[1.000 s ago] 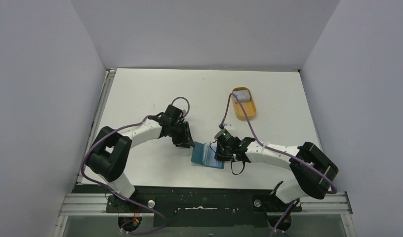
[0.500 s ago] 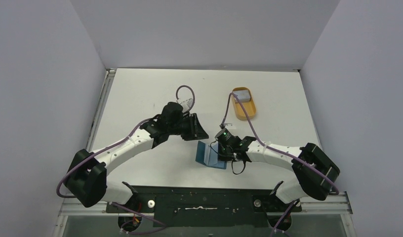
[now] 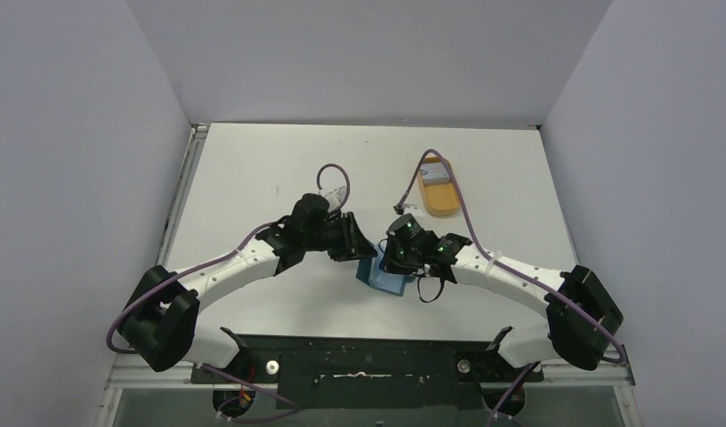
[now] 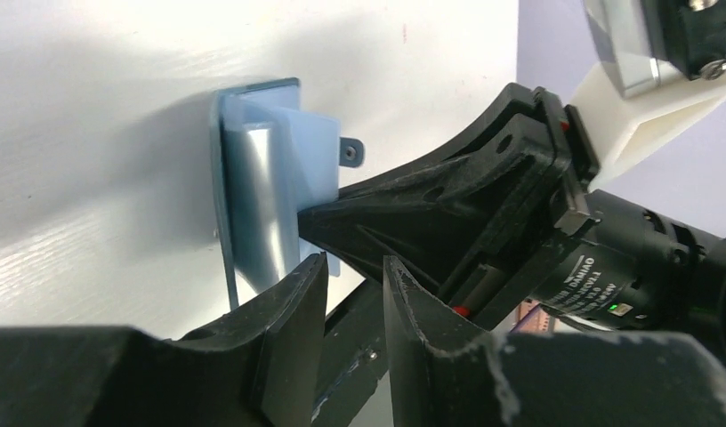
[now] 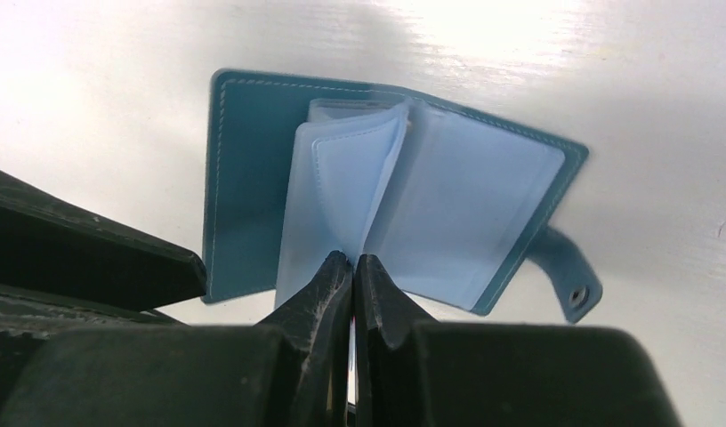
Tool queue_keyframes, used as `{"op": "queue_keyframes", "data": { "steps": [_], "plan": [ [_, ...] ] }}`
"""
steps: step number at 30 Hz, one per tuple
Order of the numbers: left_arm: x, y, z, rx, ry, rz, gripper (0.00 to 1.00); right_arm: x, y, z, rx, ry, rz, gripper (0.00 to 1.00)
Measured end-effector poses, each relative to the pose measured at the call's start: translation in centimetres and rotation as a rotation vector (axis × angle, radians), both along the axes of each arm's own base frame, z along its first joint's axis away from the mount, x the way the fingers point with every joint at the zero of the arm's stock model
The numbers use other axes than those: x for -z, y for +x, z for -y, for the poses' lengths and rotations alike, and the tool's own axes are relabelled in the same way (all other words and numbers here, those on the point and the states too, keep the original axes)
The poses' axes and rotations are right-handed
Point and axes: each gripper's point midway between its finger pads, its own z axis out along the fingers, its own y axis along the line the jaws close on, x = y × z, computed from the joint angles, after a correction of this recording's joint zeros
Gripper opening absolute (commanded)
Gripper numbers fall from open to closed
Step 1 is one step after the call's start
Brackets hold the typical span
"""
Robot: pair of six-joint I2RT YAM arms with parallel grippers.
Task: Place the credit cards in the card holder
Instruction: Open the card holder at the center of the board.
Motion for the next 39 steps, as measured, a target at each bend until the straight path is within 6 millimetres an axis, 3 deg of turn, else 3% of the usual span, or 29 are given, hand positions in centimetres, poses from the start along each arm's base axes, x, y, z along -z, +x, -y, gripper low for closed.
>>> {"op": "queue_keyframes", "data": {
  "steps": [6, 9, 17, 24, 33, 39],
  "plan": [
    [-0.9, 0.5, 0.5, -0.003, -0.043, 0.017, 0.27, 0.0, 0.0, 0.2, 0.004, -0.007, -0.008, 0.00],
    [-0.3, 0.7, 0.7, 0.000, -0.037, 0.006, 0.31, 0.4, -0.1, 0.3, 0.007, -0.016, -0.019, 0.00],
    [4.2, 0.5, 0.2, 0.010, 0.073, -0.071, 0.57, 1.1, -0.3, 0.4, 0.010, -0.030, -0.035, 0.00],
    [5.4, 0.3, -1.2, -0.003, 0.156, -0.066, 0.77, 1.2, -0.3, 0.5, 0.010, -0.032, -0.036, 0.00],
    [3.9, 0.9, -3.3, -0.062, 0.190, 0.006, 0.86, 1.8, -0.3, 0.8, 0.014, -0.045, -0.049, 0.00],
    [5.1, 0.6, -3.3, -0.044, 0.201, -0.016, 0.86, 2.0, -0.3, 0.8, 0.015, -0.044, -0.052, 0.00]
  ]
}}
